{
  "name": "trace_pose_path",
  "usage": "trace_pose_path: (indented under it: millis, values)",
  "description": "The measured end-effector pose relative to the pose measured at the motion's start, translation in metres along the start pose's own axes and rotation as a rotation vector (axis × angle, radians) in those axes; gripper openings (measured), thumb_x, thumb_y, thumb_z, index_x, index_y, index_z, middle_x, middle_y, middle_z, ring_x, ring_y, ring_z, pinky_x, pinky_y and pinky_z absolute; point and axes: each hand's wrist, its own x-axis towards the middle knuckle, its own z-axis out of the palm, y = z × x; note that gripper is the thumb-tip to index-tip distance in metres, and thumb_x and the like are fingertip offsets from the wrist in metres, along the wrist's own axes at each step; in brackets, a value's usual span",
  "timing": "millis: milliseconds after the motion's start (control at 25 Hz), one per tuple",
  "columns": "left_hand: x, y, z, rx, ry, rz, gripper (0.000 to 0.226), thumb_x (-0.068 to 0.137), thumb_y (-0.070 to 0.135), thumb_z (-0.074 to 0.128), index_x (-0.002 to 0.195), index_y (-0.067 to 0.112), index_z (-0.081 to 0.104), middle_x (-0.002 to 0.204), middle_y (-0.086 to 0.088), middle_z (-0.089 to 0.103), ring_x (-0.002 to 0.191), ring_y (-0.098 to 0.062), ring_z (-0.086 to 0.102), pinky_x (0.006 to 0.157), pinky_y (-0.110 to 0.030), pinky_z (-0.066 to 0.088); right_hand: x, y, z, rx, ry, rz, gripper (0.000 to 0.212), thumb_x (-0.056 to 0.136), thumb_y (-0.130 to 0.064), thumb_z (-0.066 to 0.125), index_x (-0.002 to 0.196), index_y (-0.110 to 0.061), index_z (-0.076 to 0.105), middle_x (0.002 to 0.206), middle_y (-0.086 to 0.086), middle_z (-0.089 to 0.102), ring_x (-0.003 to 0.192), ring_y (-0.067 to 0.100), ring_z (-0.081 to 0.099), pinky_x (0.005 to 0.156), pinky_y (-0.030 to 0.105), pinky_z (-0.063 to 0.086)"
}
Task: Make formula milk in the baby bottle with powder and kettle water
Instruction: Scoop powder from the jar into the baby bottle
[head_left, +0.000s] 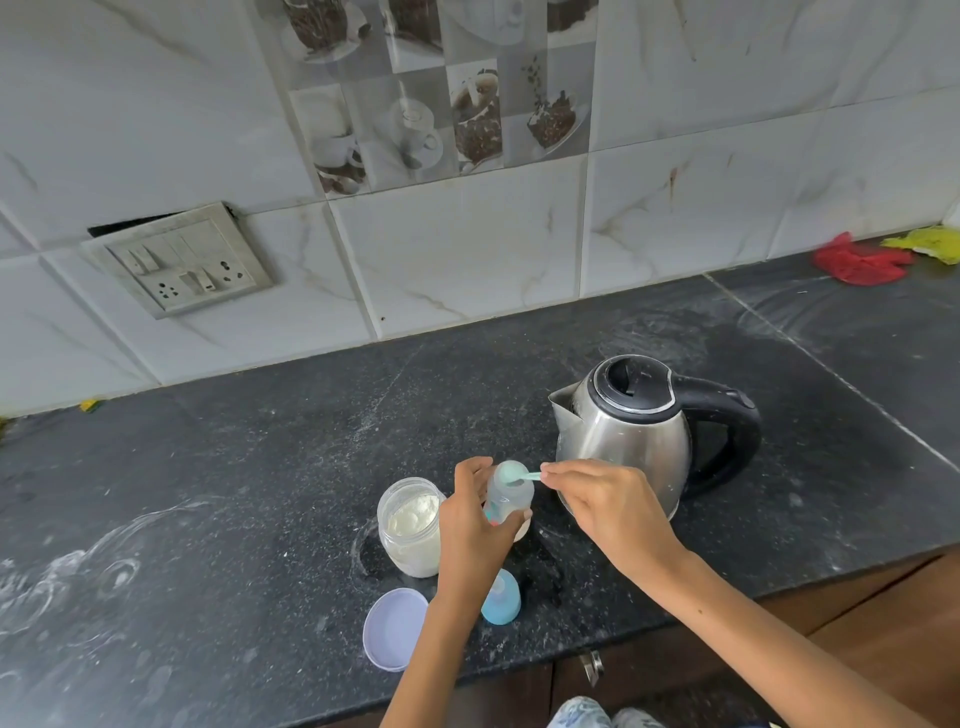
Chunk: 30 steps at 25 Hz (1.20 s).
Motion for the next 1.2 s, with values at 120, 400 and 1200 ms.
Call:
trace_pose_path:
  millis: [120, 400, 1200]
  values:
    - [0.001, -0.002, -0.001, 0.007, -0.009, -0.004, 0.065, 0.065, 0.01, 0.083, 0.117, 0.018, 0.044, 0.111, 0.005, 0.066, 0.102, -0.007, 0.062, 0.085, -0.02, 0.048, 0.002, 0.001, 0.002, 0.023, -0.031, 0.041, 0.022, 0.068, 0.003, 0.083, 0.085, -0.01, 0.08, 0.085, 0.002, 0.079, 0.071, 0.014, 0.075, 0.061, 0.028, 0.062]
    - [0.004, -0.003, -0.005, 0.024, -0.025, 0.013, 0.068, 0.065, 0.008, 0.081, 0.118, 0.021, 0.04, 0.107, 0.015, 0.066, 0.099, -0.006, 0.063, 0.084, -0.024, 0.05, 0.014, 0.004, -0.008, 0.456, -0.017, 0.585, 0.012, 0.083, -0.005, 0.074, 0.091, -0.012, 0.079, 0.073, 0.004, 0.077, 0.065, 0.003, 0.071, 0.07, 0.019, 0.058]
    - [0.006, -0.007, 0.003, 0.015, 0.014, 0.034, 0.061, 0.066, 0.007, 0.081, 0.107, 0.02, 0.037, 0.097, 0.015, 0.065, 0.092, -0.009, 0.065, 0.077, -0.028, 0.054, 0.003, 0.02, 0.01, 0.029, -0.063, -0.088, 0.024, 0.07, 0.005, 0.079, 0.089, -0.01, 0.079, 0.094, 0.001, 0.078, 0.075, 0.014, 0.075, 0.055, 0.032, 0.061]
